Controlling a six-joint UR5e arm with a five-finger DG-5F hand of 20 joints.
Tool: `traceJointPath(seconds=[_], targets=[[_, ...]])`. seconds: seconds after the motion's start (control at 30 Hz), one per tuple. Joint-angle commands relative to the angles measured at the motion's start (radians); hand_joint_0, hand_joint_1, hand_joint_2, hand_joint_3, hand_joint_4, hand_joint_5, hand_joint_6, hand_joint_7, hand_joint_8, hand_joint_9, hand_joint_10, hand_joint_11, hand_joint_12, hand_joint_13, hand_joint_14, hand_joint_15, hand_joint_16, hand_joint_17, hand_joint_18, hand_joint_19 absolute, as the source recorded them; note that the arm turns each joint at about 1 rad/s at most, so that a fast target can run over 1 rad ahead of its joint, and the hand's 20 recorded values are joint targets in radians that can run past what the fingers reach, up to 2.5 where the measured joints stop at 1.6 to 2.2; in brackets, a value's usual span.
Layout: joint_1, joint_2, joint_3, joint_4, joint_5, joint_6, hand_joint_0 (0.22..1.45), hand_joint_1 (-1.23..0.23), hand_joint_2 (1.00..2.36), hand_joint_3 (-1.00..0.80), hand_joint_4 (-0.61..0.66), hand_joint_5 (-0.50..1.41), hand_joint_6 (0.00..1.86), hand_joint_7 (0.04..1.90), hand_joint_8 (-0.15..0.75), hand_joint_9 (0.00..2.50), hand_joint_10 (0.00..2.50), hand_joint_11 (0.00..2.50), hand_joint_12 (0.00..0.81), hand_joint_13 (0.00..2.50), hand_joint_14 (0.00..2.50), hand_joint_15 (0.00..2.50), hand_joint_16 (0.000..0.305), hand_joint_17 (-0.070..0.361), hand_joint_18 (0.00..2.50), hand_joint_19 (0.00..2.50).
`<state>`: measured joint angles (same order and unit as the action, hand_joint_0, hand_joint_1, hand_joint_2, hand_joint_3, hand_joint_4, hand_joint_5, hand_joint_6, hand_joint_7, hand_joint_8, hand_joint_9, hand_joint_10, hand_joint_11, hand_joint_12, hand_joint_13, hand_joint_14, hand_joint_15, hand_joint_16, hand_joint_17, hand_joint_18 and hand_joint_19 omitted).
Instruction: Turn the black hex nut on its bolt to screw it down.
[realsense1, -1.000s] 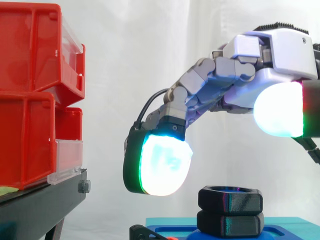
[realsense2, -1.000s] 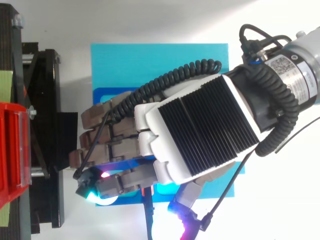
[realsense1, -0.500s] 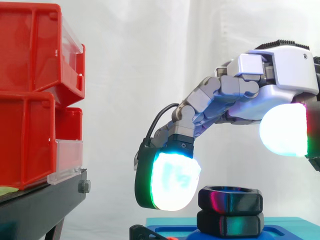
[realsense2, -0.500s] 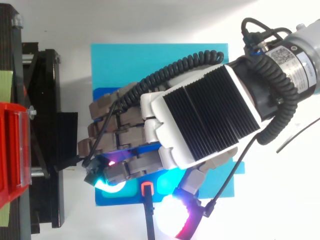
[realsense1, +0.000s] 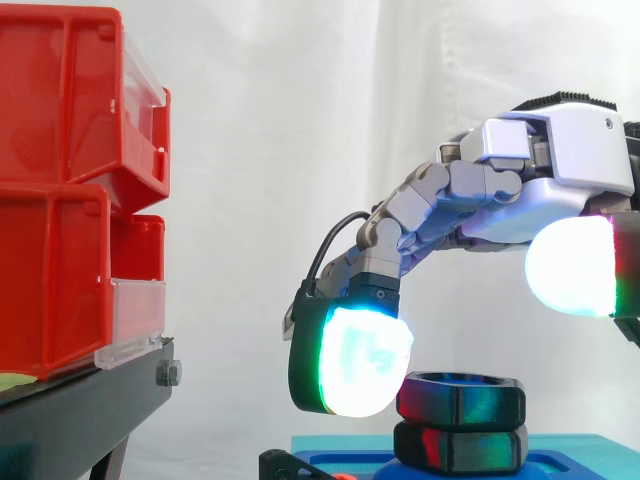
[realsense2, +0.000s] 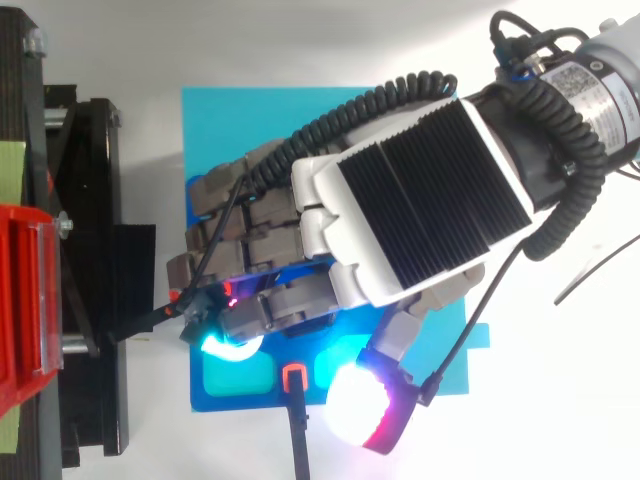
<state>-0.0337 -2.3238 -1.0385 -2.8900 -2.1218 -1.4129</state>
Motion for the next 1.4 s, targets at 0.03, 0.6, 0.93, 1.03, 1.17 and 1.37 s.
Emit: traceJointPath(seconds=[0.03,0.6,0.93,1.03,1.17,1.37], targets=[[-0.014,0.0,0.0,0.0,-0.014,-0.006,0.52,-0.34,1.0,-0.5,0.31,-0.21,0.86,0.58,0.311,0.51,0.01,0.34,0.367,0.68,0.01,0.27,0.048,0.108,0.57,0.34],[-0.058,0.0,-0.026,0.021,-0.073,-0.009,0.52,-0.34,1.0,-0.5,0.32,-0.21,0.86,0.58,0.313,0.51,0.01,0.35,0.367,0.68,0.01,0.27,0.048,0.108,0.58,0.34],[-0.08,0.0,-0.037,0.058,-0.11,-0.003,0.52,-0.34,1.0,-0.5,0.32,-0.21,0.86,0.58,0.312,0.51,0.01,0.35,0.366,0.68,0.01,0.27,0.048,0.108,0.58,0.34],[-0.087,0.0,-0.037,0.061,-0.113,-0.001,0.52,-0.34,1.0,-0.5,0.32,-0.21,0.86,0.58,0.313,0.51,0.01,0.36,0.365,0.68,0.01,0.27,0.048,0.109,0.58,0.33],[-0.092,0.0,-0.035,0.061,-0.119,-0.001,0.52,-0.34,1.0,-0.5,0.32,-0.21,0.86,0.58,0.313,0.51,0.01,0.35,0.367,0.68,0.01,0.27,0.048,0.109,0.58,0.34],[-0.101,0.0,-0.035,0.077,-0.13,-0.001,0.52,-0.34,1.0,-0.5,0.31,-0.21,0.86,0.58,0.313,0.51,0.01,0.35,0.368,0.68,0.01,0.27,0.048,0.109,0.58,0.34]])
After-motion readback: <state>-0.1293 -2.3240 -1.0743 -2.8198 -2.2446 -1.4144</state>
